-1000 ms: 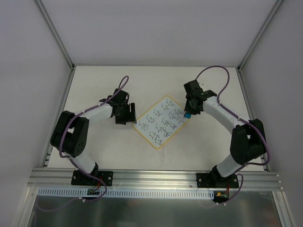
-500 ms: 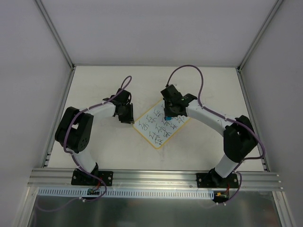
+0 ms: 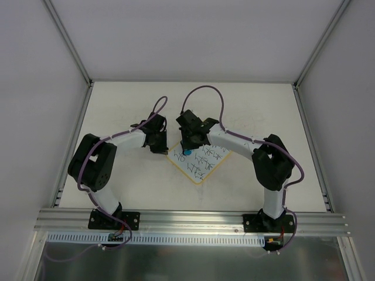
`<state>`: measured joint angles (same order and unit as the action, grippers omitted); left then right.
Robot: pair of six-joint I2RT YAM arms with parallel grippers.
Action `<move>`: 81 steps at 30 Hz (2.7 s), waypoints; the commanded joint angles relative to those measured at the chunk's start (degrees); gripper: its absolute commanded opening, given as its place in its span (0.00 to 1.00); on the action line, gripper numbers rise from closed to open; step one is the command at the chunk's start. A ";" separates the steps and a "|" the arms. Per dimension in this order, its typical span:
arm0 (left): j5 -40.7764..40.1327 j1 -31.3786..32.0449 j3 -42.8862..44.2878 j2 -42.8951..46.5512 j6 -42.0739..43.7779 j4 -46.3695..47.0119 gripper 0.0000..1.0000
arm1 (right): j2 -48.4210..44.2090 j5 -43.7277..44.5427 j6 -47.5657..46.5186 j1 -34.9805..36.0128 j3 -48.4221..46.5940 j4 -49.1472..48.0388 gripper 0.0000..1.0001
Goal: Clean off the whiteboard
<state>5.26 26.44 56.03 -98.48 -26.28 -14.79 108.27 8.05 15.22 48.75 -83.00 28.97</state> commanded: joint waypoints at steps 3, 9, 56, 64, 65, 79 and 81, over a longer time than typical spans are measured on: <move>-1.92 1.25 -3.47 -2.07 -1.40 -4.99 0.00 | 3.26 -3.83 4.28 0.73 -3.48 -0.23 0.00; -0.60 1.25 -3.82 -2.33 -2.19 -5.16 0.00 | 5.11 -4.80 5.96 1.08 -4.54 -0.14 0.00; -1.22 0.99 -5.05 -3.04 -5.45 -5.69 0.00 | 1.50 1.99 9.40 -12.02 9.45 12.17 0.00; 0.28 1.07 -4.53 -3.30 -5.71 -5.69 0.00 | 8.18 -6.55 3.59 -3.06 -1.35 11.37 0.00; 0.45 1.07 -4.53 -3.39 -5.71 -5.69 0.00 | 9.06 -7.87 3.24 -2.44 -2.42 11.46 0.00; -0.34 0.99 -4.53 -3.30 -6.50 -5.69 0.00 | 5.04 -2.87 4.73 -6.98 3.53 17.35 0.00; -0.25 0.90 -4.35 -3.39 -6.50 -5.69 0.00 | 1.27 -0.85 4.29 -9.80 6.70 17.26 0.00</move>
<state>8.54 27.07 53.98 -98.30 -33.63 -12.27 112.73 0.82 19.49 44.14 -81.95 39.59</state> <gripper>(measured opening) 0.017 0.078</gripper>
